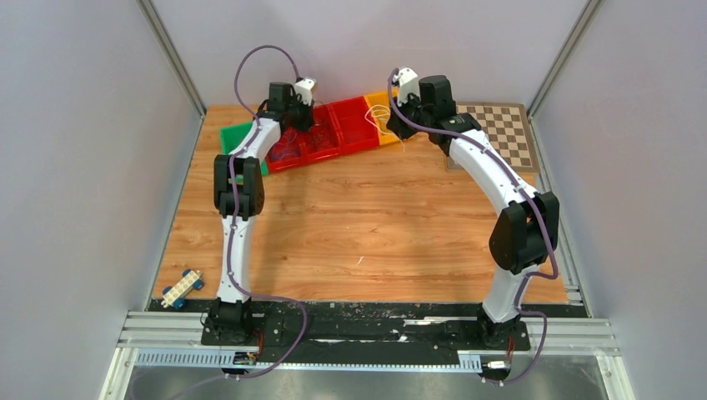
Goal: Untangle the cables
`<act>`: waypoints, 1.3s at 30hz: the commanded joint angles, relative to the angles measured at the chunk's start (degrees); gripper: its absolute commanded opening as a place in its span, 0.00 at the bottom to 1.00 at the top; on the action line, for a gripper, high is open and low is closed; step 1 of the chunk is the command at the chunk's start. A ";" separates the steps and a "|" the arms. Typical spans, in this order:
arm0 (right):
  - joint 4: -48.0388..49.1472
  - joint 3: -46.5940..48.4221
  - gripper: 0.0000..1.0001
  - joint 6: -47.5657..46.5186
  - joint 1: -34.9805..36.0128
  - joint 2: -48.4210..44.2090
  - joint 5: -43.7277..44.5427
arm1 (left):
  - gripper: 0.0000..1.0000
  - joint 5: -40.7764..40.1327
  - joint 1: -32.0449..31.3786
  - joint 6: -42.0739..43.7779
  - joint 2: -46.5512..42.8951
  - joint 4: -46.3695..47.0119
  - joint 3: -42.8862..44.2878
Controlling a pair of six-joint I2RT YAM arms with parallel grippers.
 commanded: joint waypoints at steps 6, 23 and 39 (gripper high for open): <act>2.33 -0.36 0.00 0.31 -0.49 -0.82 -0.25 | 0.00 -1.79 -2.96 7.84 -2.05 -10.52 4.47; 2.44 -0.88 0.00 0.57 -0.56 -1.60 -2.36 | 0.89 -4.36 -3.85 8.11 -17.53 -15.61 0.72; 5.18 -2.70 0.00 0.58 -0.61 -4.09 -4.86 | 1.00 0.47 -0.72 -1.88 -40.17 -13.71 -18.32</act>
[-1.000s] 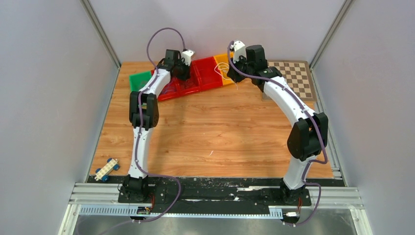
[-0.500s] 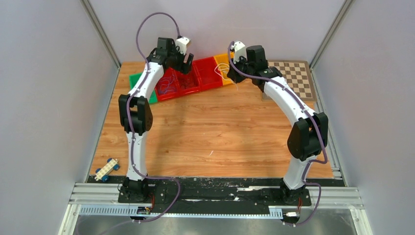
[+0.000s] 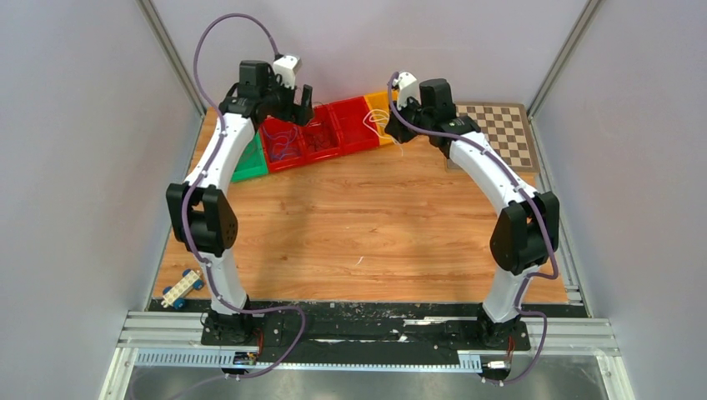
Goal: Untangle the cables
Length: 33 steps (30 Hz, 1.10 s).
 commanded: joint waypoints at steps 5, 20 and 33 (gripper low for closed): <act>4.93 0.19 0.00 1.54 -0.21 -2.03 -4.11 | 1.00 12.74 5.07 -4.11 -16.88 -7.18 -9.18; 5.48 22.93 0.00 4.95 0.51 16.82 -5.01 | 1.00 19.45 14.56 -1.83 -43.98 -10.63 -40.17; 23.45 32.75 0.00 7.69 2.75 33.45 0.62 | 1.00 18.66 16.72 -4.75 -41.35 -7.56 -40.71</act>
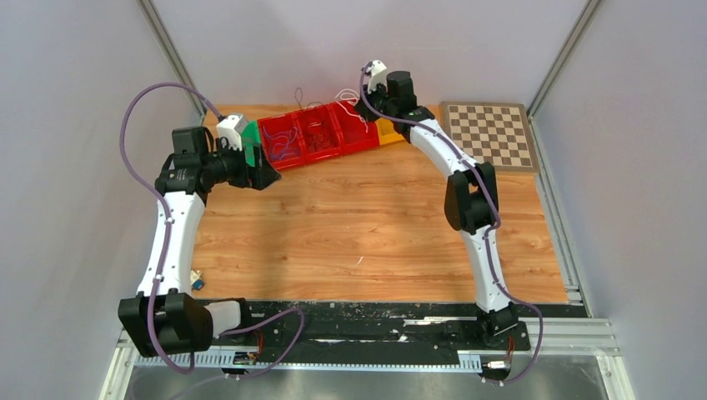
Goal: Untangle the cables
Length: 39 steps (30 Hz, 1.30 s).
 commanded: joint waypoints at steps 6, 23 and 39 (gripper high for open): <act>19.13 6.86 0.03 0.83 1.49 8.89 5.83 | 1.00 0.17 0.84 -1.39 3.96 2.85 1.90; 21.17 -2.54 0.48 -3.15 1.96 -1.14 6.08 | 1.00 -1.63 1.32 -2.24 8.72 2.47 11.03; -3.23 -30.64 1.00 -8.91 -4.27 -38.23 3.68 | 1.00 -13.36 0.29 -3.24 23.66 -10.32 38.53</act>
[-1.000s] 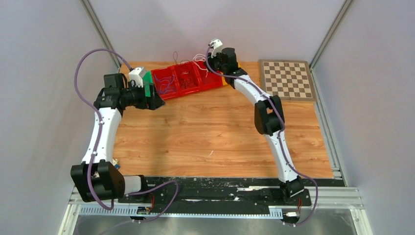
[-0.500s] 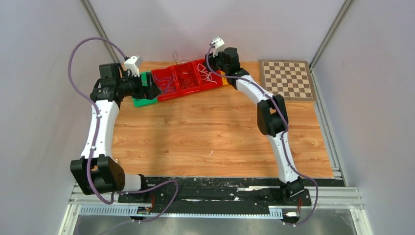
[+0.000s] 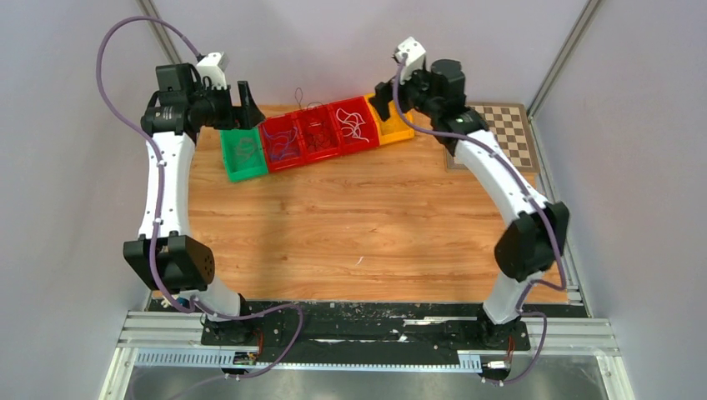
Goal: Untangle the cables
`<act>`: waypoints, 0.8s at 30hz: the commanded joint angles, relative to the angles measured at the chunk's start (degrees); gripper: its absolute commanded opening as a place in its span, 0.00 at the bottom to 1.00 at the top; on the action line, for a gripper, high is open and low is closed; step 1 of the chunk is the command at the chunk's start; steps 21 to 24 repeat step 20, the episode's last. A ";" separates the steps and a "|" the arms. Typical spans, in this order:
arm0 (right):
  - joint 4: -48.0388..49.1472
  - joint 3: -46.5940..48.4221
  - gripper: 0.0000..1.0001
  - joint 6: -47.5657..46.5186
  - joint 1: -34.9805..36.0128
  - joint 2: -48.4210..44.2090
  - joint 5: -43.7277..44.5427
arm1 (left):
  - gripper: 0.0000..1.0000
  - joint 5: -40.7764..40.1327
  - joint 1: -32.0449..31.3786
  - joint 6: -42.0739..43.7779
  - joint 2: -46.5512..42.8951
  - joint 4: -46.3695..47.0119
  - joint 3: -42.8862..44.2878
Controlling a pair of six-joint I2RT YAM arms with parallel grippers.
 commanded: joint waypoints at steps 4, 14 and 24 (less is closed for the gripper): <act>-8.34 -21.92 1.00 3.44 -10.13 -19.06 -0.01 | 1.00 -11.56 -4.18 1.49 3.31 -3.49 1.19; -6.21 -51.05 1.00 4.16 -16.80 -35.53 -0.18 | 1.00 -13.23 -7.21 -5.00 -1.46 5.25 -21.42; -4.74 -52.48 1.00 5.41 -16.94 -36.79 -2.12 | 1.00 -13.24 -8.53 -3.93 -2.69 4.90 -22.17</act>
